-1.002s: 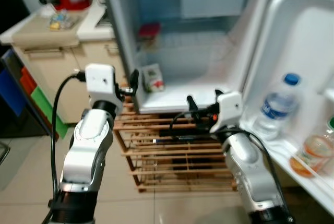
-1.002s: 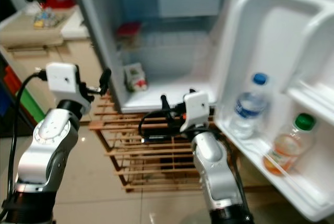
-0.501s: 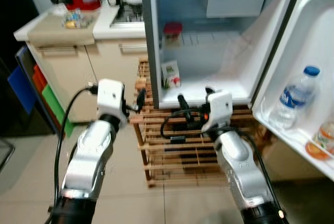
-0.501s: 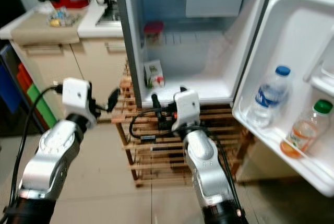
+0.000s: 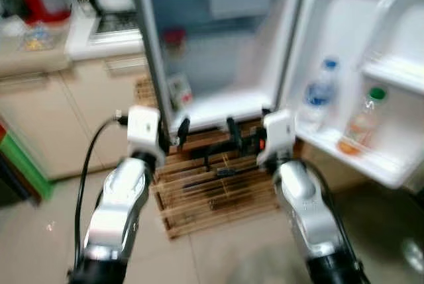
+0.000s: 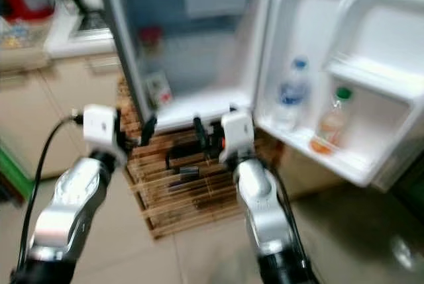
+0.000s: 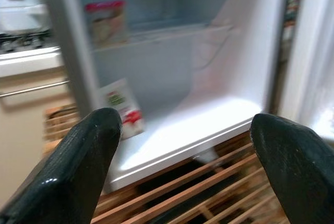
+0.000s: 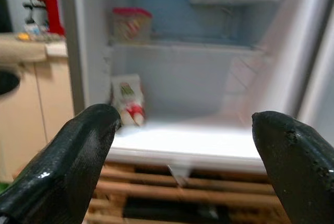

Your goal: Restocking fridge

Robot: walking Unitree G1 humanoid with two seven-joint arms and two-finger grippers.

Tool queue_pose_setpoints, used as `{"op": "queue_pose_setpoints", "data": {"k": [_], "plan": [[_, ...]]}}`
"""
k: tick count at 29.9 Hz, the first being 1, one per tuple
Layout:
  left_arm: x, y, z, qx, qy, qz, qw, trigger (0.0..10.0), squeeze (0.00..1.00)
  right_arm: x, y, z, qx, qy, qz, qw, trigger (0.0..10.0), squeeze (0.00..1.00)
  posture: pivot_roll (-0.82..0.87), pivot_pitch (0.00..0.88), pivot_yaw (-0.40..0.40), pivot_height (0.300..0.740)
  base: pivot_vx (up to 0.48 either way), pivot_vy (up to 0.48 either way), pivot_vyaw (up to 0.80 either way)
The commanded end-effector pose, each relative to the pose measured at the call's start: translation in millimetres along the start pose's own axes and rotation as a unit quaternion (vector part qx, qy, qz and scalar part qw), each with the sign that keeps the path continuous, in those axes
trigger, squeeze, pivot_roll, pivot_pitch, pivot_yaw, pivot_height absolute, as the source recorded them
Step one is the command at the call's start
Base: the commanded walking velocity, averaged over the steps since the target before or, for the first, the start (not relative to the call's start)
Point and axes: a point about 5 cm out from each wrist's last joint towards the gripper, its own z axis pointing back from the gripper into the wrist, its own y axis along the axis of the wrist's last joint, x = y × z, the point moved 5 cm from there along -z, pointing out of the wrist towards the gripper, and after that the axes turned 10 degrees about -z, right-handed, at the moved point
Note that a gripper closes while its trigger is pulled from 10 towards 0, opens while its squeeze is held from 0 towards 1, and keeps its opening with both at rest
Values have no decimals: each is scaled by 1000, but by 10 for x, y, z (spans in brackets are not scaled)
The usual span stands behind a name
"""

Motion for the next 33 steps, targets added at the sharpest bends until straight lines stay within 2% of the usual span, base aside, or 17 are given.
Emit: {"op": "queue_pose_setpoints", "data": {"k": [1, 14, 16, 19, 23, 27, 31, 33], "plan": [[-26, 68, -12, 13, 5, -8, 1000, 10000, 0, -30, 88, -37, 15, 10, 5, 1000, 10000, 27, -126, 0, 75, 740, 461, 0, 0], [-105, 111, -2, 21, 39, -5, 999, 10000, 0, -69, 99, -39, 18, 23, 4, 1000, 10000, 27, -125, 0, 72, 740, 453, 0, 0], [-109, 113, -3, 22, 40, -8, 999, 10000, 0, -97, 95, -44, 17, 29, 5, 999, 10000, 59, -123, 0, 70, 740, 439, 0, 644], [-104, 127, -9, 24, 37, -12, 999, 10000, 0, -102, 93, -47, 17, 30, 6, 999, 10000, 55, -120, 0, 69, 740, 439, 0, 619], [-142, 162, -3, 31, 50, -7, 998, 10000, 0, -109, 102, -50, 20, 31, 2, 999, 10000, 39, -118, 0, 69, 740, 440, 0, 0], [-119, 264, 13, 54, 44, -15, 997, 10000, 0, -111, 112, -51, 21, 33, 1, 999, 10000, 31, -114, 0, 67, 740, 440, 0, 0], [-44, 441, 34, 85, 27, -29, 996, 10000, 0, -139, 169, -78, 27, 41, 0, 999, 10000, 35, -104, 0, 60, 740, 317, 0, 0], [-37, 595, 74, 107, 17, -32, 994, 10000, 0, -202, 259, -123, 34, 56, -5, 998, 10000, 31, -98, 0, 58, 740, 0, 0, 0]]}}
